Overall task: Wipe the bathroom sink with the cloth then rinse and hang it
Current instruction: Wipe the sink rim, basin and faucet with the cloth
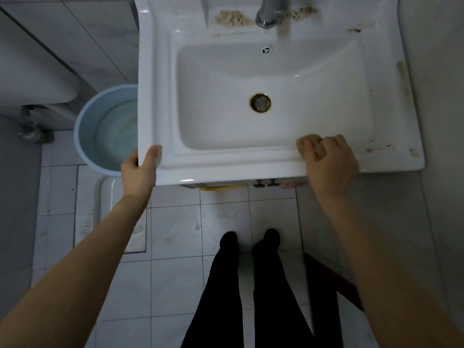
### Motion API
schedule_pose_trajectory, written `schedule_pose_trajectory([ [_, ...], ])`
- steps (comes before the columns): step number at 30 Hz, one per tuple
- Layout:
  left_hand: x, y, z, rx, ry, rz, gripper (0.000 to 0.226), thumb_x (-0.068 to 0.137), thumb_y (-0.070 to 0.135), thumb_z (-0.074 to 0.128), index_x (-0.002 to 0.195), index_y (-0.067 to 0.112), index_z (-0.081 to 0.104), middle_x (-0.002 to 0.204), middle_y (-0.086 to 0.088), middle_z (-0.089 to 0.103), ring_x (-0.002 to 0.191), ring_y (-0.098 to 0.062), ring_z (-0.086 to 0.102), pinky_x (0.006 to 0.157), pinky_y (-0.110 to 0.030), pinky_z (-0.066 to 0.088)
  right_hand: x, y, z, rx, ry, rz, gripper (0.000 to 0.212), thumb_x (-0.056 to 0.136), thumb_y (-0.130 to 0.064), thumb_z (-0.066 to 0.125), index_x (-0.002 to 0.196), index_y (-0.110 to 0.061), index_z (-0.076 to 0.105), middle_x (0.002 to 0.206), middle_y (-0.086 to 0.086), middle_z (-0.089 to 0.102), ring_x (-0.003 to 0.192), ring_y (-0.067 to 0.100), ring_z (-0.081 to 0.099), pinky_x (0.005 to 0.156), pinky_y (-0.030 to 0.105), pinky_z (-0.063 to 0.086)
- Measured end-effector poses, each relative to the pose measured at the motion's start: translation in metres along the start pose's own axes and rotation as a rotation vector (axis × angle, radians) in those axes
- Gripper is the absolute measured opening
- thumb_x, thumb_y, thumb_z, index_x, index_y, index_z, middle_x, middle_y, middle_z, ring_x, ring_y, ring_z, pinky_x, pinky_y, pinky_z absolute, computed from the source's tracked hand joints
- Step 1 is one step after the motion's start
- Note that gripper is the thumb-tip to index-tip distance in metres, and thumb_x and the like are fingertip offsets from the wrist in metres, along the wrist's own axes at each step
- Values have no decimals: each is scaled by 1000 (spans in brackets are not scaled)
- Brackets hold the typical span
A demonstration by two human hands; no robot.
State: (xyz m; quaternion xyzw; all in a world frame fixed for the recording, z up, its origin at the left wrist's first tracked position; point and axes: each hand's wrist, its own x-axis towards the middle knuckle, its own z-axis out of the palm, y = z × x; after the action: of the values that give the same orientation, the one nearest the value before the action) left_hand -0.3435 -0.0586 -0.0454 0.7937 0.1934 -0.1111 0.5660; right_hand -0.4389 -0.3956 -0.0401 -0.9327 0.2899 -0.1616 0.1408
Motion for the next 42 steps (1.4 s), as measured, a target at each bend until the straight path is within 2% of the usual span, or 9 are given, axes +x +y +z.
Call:
schedule_pose_trajectory([
  [3,-3,2,2,30,7,24,17,96,35,56,108,25,62,91,15,66,81,1,61,58,-4,47,-3,-6,5,-9,20,52,33,86,-35,60,68,-7,59,75,10,58,64,25,52,56,26,26],
  [6,-1,5,0,121,28,4,27,94,42,55,109,21,63,94,9,65,85,-5,62,79,-26,55,-16,-43,18,79,-8,-28,29,83,-24,63,59,-11,56,66,6,54,57,17,40,51,25,23],
  [11,-16,14,13,744,324,356,46,94,43,53,120,5,54,120,-23,49,109,-38,47,91,-45,41,-19,-60,25,99,-3,-208,27,85,-23,65,61,-12,59,67,5,56,56,21,50,49,28,32],
  [17,-74,39,155,804,-39,795,20,93,18,52,99,6,68,98,-13,62,88,-33,56,78,-40,42,-3,-15,9,63,-44,-247,25,81,-27,72,66,-11,60,71,5,59,59,21,54,49,25,30],
  [26,-79,28,192,880,6,698,14,91,22,53,92,15,65,89,-5,61,81,-26,51,63,-32,35,50,132,-26,2,36,-50,33,84,-30,67,65,-5,58,76,13,59,66,32,58,52,29,32],
  [32,-77,28,192,911,3,675,10,90,20,56,92,16,65,89,-6,58,81,-26,49,61,-30,34,17,28,-16,40,18,-223,18,71,-18,78,64,-13,62,64,4,57,55,21,53,48,25,19],
  [37,-78,29,193,897,-14,673,8,90,20,59,94,18,66,93,-4,58,87,-26,50,63,-32,38,17,15,-24,69,50,-396,42,55,-4,88,77,-8,53,61,7,55,57,21,53,46,28,43],
  [40,-79,30,192,895,-22,671,8,91,19,58,94,18,65,94,-5,58,87,-26,48,64,-33,39,34,85,-29,51,64,-183,20,71,-11,79,70,-8,60,67,8,58,60,25,55,46,31,45],
  [42,-79,30,192,908,-42,682,6,92,18,58,94,18,64,94,-6,57,87,-27,48,64,-34,39,50,137,-41,-11,91,-34,25,81,-25,71,67,-8,60,75,10,59,68,29,57,50,34,46],
])
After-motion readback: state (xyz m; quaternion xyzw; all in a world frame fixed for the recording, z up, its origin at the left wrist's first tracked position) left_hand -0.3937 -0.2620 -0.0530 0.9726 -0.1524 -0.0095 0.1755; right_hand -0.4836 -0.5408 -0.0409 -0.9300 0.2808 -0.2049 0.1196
